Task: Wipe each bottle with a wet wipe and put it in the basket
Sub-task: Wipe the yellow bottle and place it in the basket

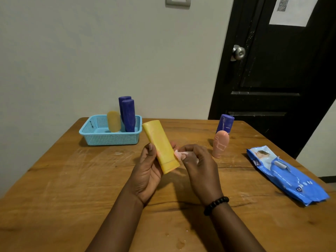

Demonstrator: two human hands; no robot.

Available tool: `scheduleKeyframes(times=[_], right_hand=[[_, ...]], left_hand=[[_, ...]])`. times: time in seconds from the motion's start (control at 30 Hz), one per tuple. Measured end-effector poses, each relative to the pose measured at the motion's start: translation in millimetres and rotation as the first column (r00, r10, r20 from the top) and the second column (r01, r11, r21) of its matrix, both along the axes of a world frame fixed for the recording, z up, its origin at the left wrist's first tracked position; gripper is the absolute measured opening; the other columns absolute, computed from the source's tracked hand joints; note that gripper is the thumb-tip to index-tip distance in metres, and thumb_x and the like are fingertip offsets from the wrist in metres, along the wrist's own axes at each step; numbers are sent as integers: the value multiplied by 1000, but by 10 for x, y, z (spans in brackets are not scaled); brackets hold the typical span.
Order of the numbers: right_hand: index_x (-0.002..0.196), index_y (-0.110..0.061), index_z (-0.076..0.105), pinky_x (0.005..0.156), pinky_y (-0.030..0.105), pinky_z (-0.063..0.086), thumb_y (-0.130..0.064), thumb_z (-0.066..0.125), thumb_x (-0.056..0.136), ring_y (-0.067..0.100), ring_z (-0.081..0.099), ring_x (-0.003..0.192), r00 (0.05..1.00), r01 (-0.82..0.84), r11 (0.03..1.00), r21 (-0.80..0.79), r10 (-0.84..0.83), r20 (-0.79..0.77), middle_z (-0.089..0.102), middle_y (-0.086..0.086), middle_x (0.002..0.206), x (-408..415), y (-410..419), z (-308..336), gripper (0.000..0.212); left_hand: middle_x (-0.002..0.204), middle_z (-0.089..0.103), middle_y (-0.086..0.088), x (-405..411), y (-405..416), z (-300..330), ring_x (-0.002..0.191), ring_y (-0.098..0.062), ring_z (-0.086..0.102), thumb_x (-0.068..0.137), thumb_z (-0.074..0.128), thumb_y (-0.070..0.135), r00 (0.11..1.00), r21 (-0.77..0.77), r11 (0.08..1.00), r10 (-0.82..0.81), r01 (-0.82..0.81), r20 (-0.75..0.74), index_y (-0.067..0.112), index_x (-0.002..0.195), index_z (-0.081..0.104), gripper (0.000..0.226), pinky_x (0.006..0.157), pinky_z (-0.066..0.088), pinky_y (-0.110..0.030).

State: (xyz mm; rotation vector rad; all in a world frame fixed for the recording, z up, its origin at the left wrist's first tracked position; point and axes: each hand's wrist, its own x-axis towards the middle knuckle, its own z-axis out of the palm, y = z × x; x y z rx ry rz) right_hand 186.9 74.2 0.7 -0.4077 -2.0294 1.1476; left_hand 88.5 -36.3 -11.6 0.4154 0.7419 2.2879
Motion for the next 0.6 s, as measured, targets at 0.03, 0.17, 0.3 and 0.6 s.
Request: scheduleKeyframes(times=[0.03,0.17,0.3,0.6], right_hand=[[99,-27,66,78,14,44,-16,62,93,-1,55,99,999,38,998,57,-37,-23,61,-12,105,-28,14,45,13],[103,-16,67,78,0,41,-8,65,89,-7,54,96,989,96,970,224,-68,-129,63,-5,107,-205,39,355,16],[104,-11,68,80,-2,40,-1,67,86,-1,54,94,978,117,921,371,-43,-204,63,2,107,-386,44,593,20],[101,-13,70,79,7,47,-2,66,86,1,54,96,993,45,881,471,12,-117,64,0,107,-419,-27,429,19]], left_hand=[[128,64,-26,5,6,-6,117,-33,65,95,47,28,1000,-18,1000,18,-18,-22,10,138,44,47,101,49,-49],[130,63,-24,21,3,-19,121,-34,62,95,48,37,997,-99,995,15,-21,-70,10,139,48,52,103,50,-49],[127,66,-22,10,5,-14,118,-32,64,100,42,39,998,-125,992,3,-10,-59,10,135,53,47,107,43,-51],[117,72,-13,-18,-25,-2,106,-22,71,99,44,30,996,-73,996,42,-47,-78,14,124,62,35,85,60,-38]])
